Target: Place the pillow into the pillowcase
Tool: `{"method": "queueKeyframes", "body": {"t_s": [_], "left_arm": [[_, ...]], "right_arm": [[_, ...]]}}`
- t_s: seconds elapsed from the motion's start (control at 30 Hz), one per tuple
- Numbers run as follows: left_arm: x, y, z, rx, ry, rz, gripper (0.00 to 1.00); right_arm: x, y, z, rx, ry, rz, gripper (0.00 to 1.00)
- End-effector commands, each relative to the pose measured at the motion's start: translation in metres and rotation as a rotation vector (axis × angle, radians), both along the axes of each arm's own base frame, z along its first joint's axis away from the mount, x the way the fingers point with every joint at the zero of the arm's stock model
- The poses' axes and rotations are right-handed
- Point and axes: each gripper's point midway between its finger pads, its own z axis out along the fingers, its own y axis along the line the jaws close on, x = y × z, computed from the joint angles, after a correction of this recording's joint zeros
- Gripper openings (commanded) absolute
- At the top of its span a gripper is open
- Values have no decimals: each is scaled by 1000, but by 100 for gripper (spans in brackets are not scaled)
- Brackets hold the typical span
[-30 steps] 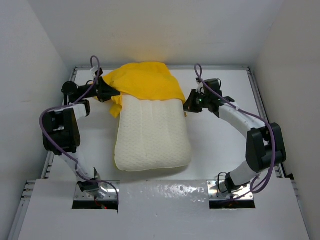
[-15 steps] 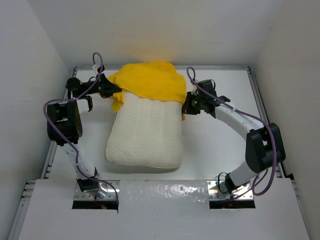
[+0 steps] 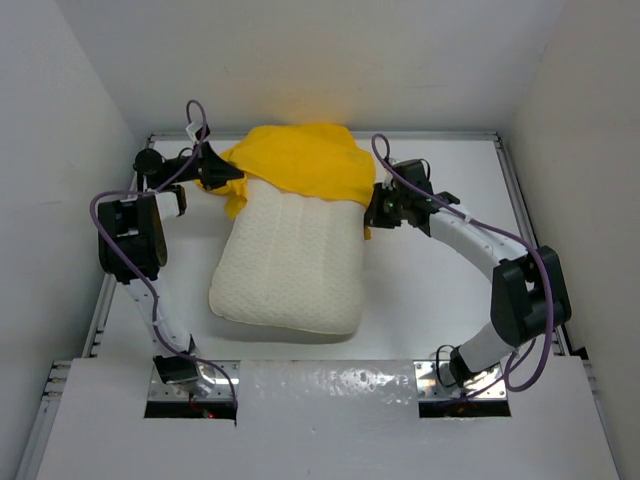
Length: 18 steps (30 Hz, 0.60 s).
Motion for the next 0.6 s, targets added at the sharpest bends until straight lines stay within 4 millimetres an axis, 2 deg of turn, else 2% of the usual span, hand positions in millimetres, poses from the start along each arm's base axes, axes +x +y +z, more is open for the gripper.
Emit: {"method": "queueKeyframes", "body": {"t_s": [0.0,0.07,0.1,0.2,0.23,0.27,0.33,0.37,0.4,0.43,0.47,0.57], "left_arm": [[-33,-6,36,191,-657,-70,0],[-32,-5,35,189,-636,-70,0],[-32,-5,33,185,-618,-70,0],[-33,-4,29,190,-610,-77,0],[-33,-5,28,191,-612,-77,0],[-33,-3,27,190,-605,-74,0],[-33,-4,27,189,-603,-76,0],[-33,-3,26,189,-601,-74,0],[-33,-4,26,188,-600,-76,0],[-31,-3,24,188,-595,-75,0],[-31,-3,23,187,-589,-75,0],[-29,-3,20,186,-587,-75,0]], "right_arm": [[26,17,48,59,-177,33,0],[33,14,47,31,-184,18,0],[35,10,37,1,-159,4,0],[46,-1,33,-81,-165,-22,0],[49,-1,27,-97,-153,-25,3],[53,-1,29,-99,-158,-27,8],[56,-1,21,-116,-135,-32,33],[60,-1,23,-120,-141,-38,46],[62,-4,21,-136,-133,-50,69],[64,-6,20,-145,-128,-57,80],[70,-4,22,-154,-132,-52,96],[75,-1,27,-175,-130,-28,99]]}}
